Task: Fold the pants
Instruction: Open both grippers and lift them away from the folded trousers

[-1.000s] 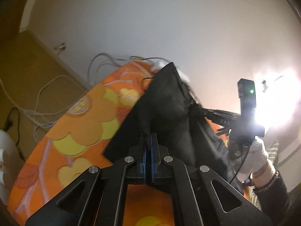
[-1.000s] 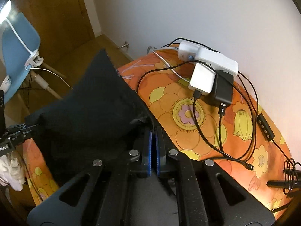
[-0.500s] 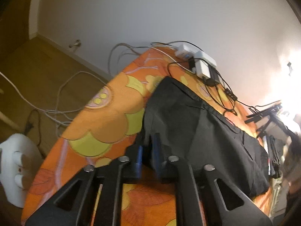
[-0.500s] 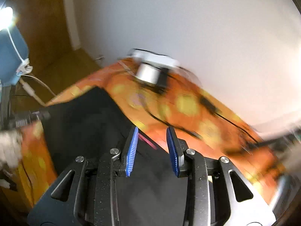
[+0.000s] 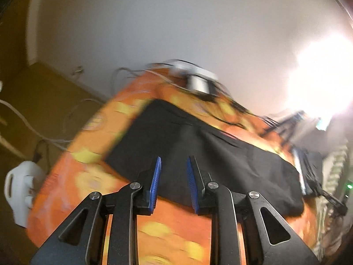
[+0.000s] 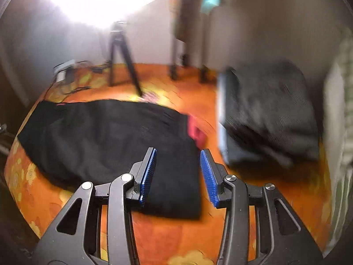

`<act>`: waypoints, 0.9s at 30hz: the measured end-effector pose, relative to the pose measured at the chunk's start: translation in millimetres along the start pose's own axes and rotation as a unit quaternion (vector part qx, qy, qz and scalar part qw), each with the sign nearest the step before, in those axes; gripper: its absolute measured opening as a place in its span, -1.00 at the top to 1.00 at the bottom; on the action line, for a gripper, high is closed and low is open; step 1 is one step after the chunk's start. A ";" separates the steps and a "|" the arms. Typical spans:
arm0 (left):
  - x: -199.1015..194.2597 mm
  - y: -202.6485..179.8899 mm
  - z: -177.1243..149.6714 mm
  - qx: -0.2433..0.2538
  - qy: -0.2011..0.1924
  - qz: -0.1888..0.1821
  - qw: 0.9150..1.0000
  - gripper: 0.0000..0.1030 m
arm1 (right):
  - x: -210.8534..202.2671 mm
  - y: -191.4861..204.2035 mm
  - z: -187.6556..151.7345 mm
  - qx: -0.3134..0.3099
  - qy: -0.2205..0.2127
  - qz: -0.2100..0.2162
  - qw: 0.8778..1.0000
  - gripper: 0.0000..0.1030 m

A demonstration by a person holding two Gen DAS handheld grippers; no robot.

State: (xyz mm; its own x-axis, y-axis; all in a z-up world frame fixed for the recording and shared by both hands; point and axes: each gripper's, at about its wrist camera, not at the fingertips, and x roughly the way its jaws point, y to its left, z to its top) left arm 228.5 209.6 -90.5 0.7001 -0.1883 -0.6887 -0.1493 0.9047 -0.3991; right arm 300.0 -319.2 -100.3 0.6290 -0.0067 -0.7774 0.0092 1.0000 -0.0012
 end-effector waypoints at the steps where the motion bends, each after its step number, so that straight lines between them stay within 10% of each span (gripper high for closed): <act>1: -0.6 -17.1 -4.3 0.011 0.005 -0.010 1.000 0.57 | 2.3 -8.4 -6.7 0.013 0.004 0.002 1.000 0.16; 11: 20.5 -116.0 -61.6 0.050 0.065 -0.059 0.995 0.56 | 19.7 -13.5 -64.8 0.012 0.032 0.074 0.997 0.16; 20: 45.7 -118.5 -97.0 0.030 0.112 -0.047 0.992 0.56 | 24.7 112.6 -79.4 -0.188 0.019 0.148 0.971 0.16; 27: 52.1 -127.3 -99.3 0.038 0.116 -0.058 0.991 0.57 | 45.1 201.9 -78.9 -0.313 -0.008 0.121 0.942 0.16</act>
State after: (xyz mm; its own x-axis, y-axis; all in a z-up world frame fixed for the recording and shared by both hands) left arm 214.7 46.7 -135.7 0.5288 -0.3674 -0.7651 -0.0180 0.8964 -0.4429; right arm 269.0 -117.1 -185.3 0.5651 0.2275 -0.7931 -0.5940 0.7793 -0.1997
